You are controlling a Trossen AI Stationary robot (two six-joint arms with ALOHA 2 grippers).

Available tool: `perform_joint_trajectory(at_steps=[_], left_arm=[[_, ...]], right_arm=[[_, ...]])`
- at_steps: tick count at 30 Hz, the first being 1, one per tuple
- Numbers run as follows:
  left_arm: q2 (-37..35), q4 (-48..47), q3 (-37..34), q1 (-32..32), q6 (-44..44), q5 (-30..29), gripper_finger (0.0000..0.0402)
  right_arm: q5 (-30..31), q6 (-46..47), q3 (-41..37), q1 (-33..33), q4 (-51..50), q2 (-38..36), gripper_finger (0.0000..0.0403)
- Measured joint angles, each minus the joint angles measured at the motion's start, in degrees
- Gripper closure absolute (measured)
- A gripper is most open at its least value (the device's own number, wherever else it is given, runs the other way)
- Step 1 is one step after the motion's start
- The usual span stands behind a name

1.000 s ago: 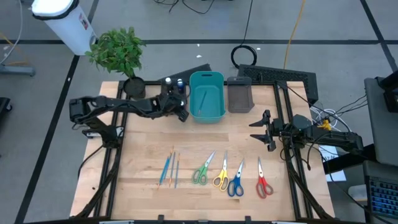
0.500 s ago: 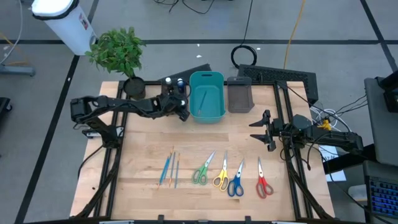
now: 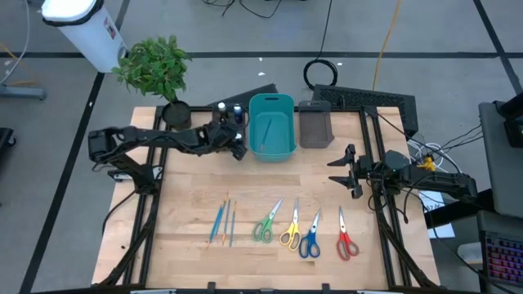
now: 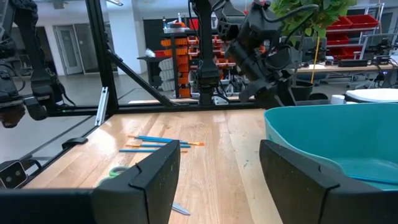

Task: Pick & Place Paint Supplies
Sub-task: Put the pink paint bottle into the left black bin, then put the blue paint brush into the blue bin

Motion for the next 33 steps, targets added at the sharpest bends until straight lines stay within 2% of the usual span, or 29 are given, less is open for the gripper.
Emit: perform_joint_trajectory(at_steps=[10, 18, 21, 27, 33], left_arm=[[-1.83, -0.55, 0.09, 0.1, 2.11, -0.05, 0.0141], [-7.64, -0.56, 0.02, 0.09, 2.93, -0.16, 0.0144], [-10.42, 0.18, 0.07, -0.68, 0.78, -0.08, 0.0142], [-14.92, 0.56, 0.09, -3.78, -0.46, 4.93, 0.0148], [-18.16, -0.29, 0.09, -10.27, -1.77, 10.19, 0.0151]], right_arm=[[0.0, 0.0, 0.0, -0.01, 0.0, 0.0, 0.019], [0.0, 0.0, -0.01, 0.01, 0.0, -0.01, 0.019], [0.0, 0.0, -0.01, -0.01, 0.0, 0.01, 0.019], [0.0, 0.0, 0.01, 0.01, 0.0, -0.01, 0.019], [0.0, 0.0, -0.01, -0.02, 0.0, -0.01, 0.019]])
